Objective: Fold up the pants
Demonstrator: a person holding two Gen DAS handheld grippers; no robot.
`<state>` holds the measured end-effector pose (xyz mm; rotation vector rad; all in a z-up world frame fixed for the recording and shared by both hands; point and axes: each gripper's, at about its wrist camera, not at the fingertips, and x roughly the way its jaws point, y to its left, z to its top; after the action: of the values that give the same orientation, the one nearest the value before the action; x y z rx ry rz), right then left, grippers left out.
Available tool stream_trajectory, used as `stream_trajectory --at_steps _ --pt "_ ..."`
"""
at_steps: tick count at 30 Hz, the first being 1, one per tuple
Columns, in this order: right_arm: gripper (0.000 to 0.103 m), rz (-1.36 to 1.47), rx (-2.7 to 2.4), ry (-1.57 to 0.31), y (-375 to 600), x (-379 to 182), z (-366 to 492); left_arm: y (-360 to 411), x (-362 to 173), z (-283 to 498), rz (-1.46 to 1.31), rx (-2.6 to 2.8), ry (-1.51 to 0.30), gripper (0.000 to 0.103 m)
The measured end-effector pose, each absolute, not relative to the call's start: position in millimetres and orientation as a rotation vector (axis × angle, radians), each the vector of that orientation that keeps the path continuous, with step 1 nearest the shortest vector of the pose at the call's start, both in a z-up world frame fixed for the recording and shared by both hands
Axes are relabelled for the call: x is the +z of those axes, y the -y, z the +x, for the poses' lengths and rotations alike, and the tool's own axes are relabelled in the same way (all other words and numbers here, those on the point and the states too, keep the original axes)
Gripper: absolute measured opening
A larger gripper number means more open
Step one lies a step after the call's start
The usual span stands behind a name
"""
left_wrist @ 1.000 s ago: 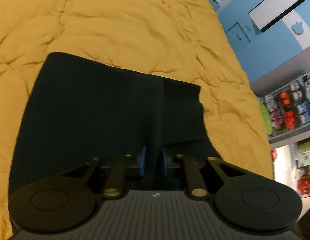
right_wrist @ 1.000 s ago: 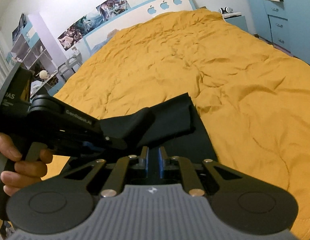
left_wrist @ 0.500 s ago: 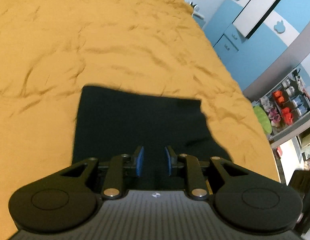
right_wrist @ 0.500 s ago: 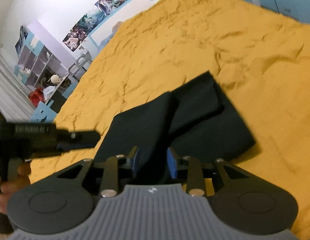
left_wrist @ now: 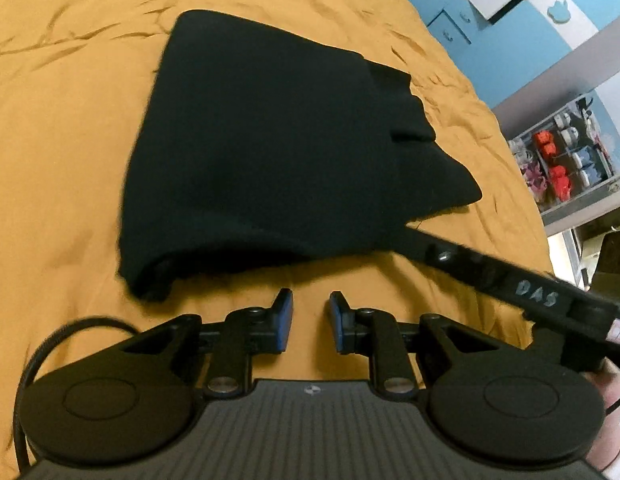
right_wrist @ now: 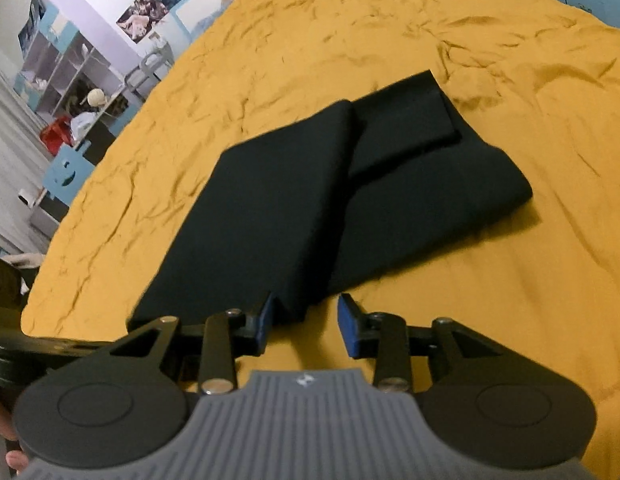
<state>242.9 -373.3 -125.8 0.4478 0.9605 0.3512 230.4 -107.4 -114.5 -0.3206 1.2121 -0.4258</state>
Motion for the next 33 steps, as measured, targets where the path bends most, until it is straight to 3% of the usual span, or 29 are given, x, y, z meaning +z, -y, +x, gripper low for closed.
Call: stream_trajectory --at_steps 11,22,28,31,33 --pt "0.032 0.457 0.322 -0.883 383 -101 257 42 -55 207 -0.302 -0.335 -0.9 0.025" --pt "0.032 0.497 0.295 -0.914 386 -114 278 44 -101 216 -0.27 -0.296 -1.047 0.028" --pt "0.032 0.566 0.289 -0.918 392 -126 310 22 -79 213 -0.347 -0.308 -0.959 0.028" --pt "0.03 0.61 0.279 -0.94 393 -139 326 10 -76 218 -0.357 -0.247 -0.937 0.028" --pt "0.02 0.669 0.292 -0.961 394 -148 333 0 -76 221 -0.382 -0.216 -0.937 0.028"
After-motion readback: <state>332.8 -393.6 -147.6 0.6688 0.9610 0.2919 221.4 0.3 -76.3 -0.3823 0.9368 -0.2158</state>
